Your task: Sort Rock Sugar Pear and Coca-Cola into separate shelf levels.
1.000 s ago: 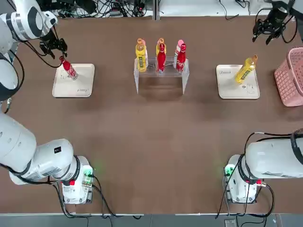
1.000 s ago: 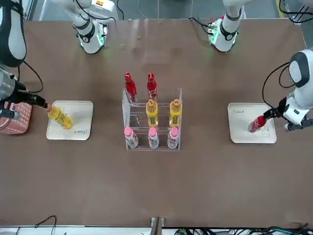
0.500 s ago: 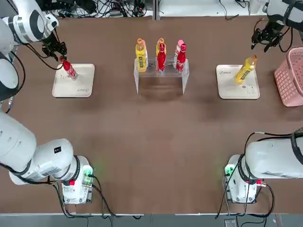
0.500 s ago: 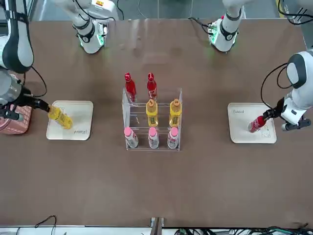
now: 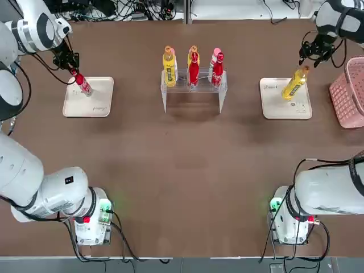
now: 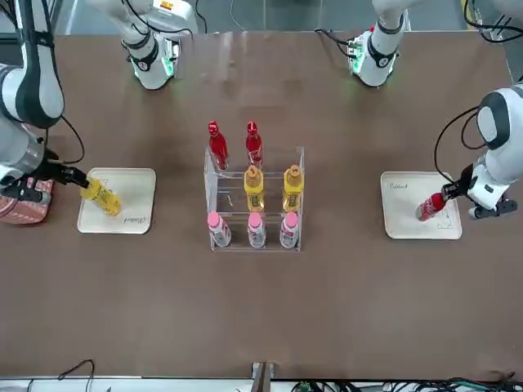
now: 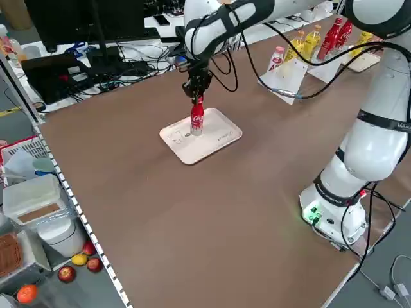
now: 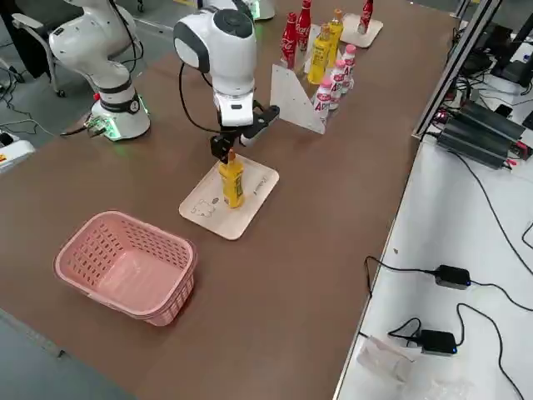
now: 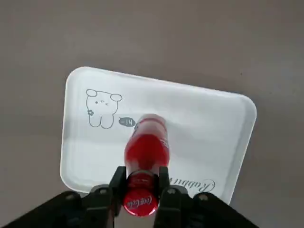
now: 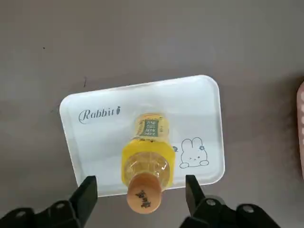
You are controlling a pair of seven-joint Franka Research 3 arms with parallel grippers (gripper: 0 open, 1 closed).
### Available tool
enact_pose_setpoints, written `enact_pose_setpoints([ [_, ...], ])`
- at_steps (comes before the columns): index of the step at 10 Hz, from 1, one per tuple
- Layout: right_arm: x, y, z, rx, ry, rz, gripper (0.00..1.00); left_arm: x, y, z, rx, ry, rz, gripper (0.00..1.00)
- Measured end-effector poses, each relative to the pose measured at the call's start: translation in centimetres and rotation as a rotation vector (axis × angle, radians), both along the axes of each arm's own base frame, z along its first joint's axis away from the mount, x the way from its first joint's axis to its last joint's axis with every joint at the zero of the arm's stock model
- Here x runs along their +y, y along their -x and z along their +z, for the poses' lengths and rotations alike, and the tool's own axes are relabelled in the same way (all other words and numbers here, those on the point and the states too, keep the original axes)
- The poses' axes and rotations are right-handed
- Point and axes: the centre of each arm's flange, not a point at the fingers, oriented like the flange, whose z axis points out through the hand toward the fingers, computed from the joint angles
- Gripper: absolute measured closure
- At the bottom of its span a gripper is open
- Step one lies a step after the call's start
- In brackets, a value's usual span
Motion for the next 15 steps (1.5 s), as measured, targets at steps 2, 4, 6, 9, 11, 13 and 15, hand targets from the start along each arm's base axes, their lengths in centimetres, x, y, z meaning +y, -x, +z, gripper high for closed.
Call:
enact_pose_setpoints([
  [2, 0.0, 0.1, -1.0, 0.013, -0.002, 0.004, 0.18, -0.2, -0.7, 1.6, -0.007, -0.002, 0.012, 0.68],
  [4, 0.0, 0.2, -1.3, 0.020, -0.003, 0.006, 0.19, -4.2, -2.5, 8.2, 0.041, 0.004, 0.022, 0.68],
  [6, 0.1, 0.4, -1.4, 0.034, -0.007, 0.009, 0.21, -13.2, -2.9, 15.1, 0.048, -0.003, 0.052, 0.68],
  [9, 0.1, 0.4, -1.5, 0.036, -0.008, 0.015, 0.40, -24.9, 0.2, 19.5, 0.039, -0.022, 0.100, 0.68],
  [11, 0.1, 0.4, -1.5, 0.036, -0.009, 0.026, 0.54, -29.8, 1.7, 23.2, 0.025, 0.019, 0.170, 0.68],
  [13, 0.1, 0.4, -1.5, 0.036, -0.009, 0.029, 0.64, -33.9, 3.6, 26.9, 0.021, 0.053, 0.241, 0.68],
  [15, 0.1, 0.4, -1.5, 0.036, -0.008, 0.030, 0.66, -38.4, 5.9, 28.4, 0.025, 0.061, 0.313, 0.68],
])
